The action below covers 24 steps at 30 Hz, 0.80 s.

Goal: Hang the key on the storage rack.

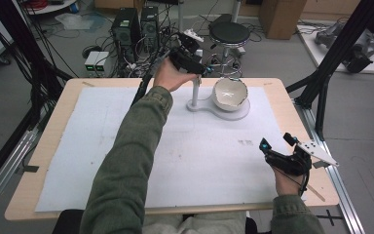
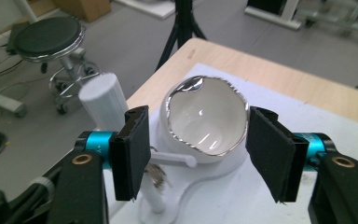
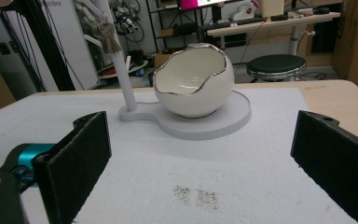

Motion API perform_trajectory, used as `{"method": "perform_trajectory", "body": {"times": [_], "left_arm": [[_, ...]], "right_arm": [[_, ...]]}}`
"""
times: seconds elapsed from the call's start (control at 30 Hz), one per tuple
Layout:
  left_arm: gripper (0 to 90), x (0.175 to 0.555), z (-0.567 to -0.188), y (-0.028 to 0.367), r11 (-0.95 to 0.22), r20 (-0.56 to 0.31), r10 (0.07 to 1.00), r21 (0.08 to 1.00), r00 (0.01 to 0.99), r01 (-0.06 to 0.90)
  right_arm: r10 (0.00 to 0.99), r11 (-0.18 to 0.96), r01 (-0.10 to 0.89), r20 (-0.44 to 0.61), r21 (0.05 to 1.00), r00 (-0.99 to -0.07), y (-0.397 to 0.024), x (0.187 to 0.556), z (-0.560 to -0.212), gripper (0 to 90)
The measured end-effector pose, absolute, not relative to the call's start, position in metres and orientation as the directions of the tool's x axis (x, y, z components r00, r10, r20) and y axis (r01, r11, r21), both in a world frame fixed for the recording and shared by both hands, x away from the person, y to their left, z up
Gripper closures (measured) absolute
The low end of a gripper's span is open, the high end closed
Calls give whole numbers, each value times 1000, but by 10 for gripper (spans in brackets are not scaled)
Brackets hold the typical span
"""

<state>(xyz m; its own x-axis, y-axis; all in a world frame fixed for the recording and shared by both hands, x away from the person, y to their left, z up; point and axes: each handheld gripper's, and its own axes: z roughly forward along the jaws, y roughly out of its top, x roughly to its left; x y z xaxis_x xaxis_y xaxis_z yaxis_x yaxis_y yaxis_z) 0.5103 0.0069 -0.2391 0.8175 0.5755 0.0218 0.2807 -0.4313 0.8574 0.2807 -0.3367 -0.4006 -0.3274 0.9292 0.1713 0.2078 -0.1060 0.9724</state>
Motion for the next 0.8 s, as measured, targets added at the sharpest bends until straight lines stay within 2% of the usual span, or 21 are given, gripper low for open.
{"method": "perform_trajectory", "body": {"times": [0.17,0.2,0.3,0.33,0.4,0.47,0.8], "left_arm": [[337,500,-255,19,-406,19,576,874,817,266],[275,498,-261,25,-393,3,584,876,812,279],[224,495,-264,29,-399,2,598,868,801,295],[137,494,-266,31,-406,5,604,862,797,302],[108,490,-268,34,-420,32,620,858,784,297],[16,488,-269,39,-413,40,640,860,768,299],[16,470,-266,65,-359,10,633,890,774,282]], "right_arm": [[929,-106,208,172,972,-328,-336,281,-400,38],[930,-102,208,168,973,-328,-335,282,-401,38],[928,-105,213,173,971,-329,-334,282,-401,38],[929,-101,211,168,972,-331,-333,283,-401,38],[929,-102,216,171,971,-329,-332,283,-401,38],[928,-99,212,168,972,-332,-332,284,-401,38],[931,-94,214,162,972,-326,-332,285,-401,38]]}}
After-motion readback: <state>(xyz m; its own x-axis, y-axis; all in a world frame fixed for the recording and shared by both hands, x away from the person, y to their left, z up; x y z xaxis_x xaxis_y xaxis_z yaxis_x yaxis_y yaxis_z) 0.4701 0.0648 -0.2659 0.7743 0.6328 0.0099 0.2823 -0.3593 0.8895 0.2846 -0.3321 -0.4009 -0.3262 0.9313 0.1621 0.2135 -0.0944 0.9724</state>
